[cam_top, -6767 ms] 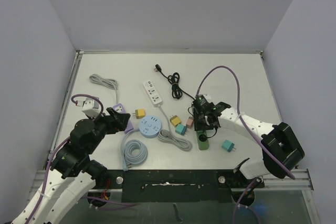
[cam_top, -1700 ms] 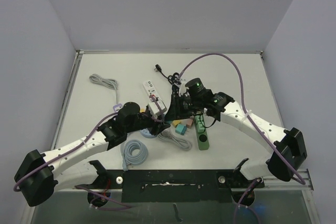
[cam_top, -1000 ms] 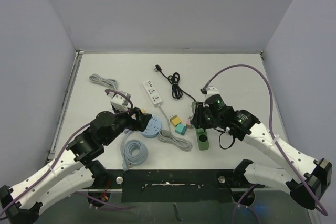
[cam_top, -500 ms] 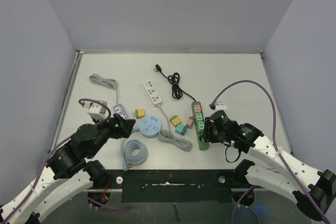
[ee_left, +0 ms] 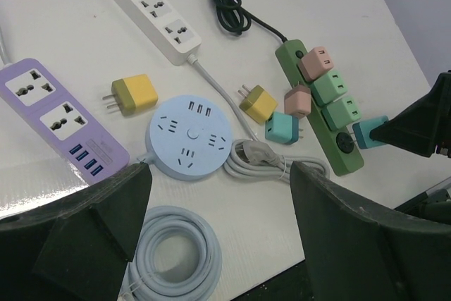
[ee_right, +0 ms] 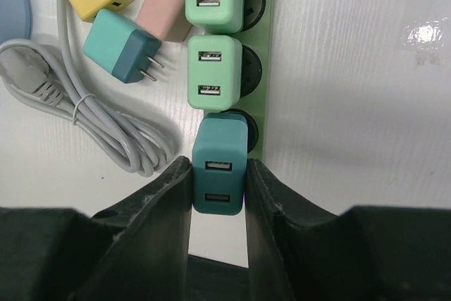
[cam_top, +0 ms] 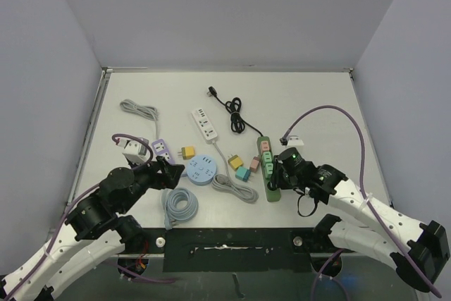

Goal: Insert the plug

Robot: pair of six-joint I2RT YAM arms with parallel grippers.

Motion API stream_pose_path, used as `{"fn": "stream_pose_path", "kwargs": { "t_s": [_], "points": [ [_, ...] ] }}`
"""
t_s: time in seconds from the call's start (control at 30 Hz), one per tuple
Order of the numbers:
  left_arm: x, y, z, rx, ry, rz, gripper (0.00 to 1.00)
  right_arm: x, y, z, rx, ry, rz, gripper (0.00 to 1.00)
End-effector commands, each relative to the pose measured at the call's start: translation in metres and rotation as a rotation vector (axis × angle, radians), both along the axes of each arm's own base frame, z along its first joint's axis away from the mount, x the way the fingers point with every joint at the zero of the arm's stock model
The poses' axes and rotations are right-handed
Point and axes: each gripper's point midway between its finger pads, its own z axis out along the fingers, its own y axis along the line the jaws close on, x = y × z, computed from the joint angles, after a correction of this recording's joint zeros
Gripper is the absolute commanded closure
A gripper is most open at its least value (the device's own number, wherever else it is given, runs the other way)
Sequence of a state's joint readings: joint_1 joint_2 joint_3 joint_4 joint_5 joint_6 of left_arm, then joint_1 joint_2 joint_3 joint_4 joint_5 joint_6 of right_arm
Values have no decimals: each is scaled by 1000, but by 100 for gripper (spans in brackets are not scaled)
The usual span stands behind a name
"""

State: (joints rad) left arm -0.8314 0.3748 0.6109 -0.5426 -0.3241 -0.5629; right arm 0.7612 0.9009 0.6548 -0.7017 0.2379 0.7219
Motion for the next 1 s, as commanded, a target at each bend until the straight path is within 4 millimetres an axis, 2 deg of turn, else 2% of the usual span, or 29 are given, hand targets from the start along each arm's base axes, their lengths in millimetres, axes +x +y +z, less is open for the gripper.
{"fn": "stream_pose_path", "kwargs": {
  "t_s": [0.0,0.17,0.5,0.7,0.97],
  "points": [
    [1,-8,9,-18,-28,-34,22,6,12,6,42,-29,21,100],
    [0,-11,7,-19,-24,-48,22,1,13,-3,34,16,22,100],
    [0,-11,8,-24,-27,-51,22,4,6,-18,-33,44,0,100],
    [0,-12,7,-24,-24,-49,22,1,15,-22,-8,79,25,100],
    [0,-12,7,-23,-26,-53,22,-7,-2,-43,-72,190,-74,100]
  ]
}}
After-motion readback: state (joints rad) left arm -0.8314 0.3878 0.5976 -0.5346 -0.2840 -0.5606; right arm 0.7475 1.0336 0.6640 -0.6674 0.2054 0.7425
